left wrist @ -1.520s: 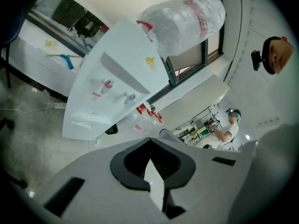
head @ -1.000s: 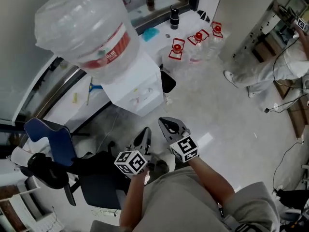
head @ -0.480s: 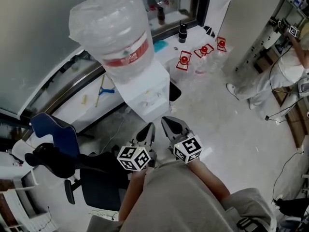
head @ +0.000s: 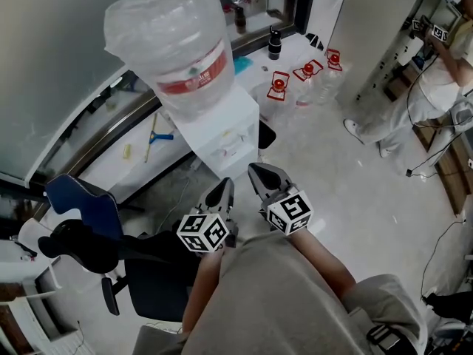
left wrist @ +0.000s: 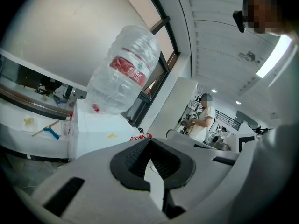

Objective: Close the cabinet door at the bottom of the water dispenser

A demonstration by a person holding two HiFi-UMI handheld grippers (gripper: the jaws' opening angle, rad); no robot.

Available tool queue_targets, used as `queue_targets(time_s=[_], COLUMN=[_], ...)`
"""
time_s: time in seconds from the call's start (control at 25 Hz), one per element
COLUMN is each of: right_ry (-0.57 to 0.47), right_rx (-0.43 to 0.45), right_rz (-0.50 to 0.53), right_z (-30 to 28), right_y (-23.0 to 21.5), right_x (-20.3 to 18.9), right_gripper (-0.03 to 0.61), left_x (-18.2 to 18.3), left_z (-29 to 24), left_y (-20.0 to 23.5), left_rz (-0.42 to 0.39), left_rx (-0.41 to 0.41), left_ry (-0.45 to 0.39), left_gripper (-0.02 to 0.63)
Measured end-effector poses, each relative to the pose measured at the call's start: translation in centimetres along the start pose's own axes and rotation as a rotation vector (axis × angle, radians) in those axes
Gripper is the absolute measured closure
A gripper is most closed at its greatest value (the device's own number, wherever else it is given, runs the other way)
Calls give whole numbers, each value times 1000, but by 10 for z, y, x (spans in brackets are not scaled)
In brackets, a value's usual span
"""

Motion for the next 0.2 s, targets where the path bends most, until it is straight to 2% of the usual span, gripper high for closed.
queue_targets(time_s=[0.2], right_ry=[18], right_rx=[15], right_rz=[7], right_z=[-7], right_y=[8], right_x=[-6], right_gripper=[569], left_x=[-4], left_z=[5], left_y=[4], left_rz=[20], left_rx=[-5], left_ry=[10], left_gripper=[607])
Point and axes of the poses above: the fingertips, and each gripper's own axes: z backward along the fingers, y to its left, x out of its top, the point moved 1 cm from there along z, backward along the fingers, and after that the axes turned 10 degrees about -y, right-handed, at the moved point
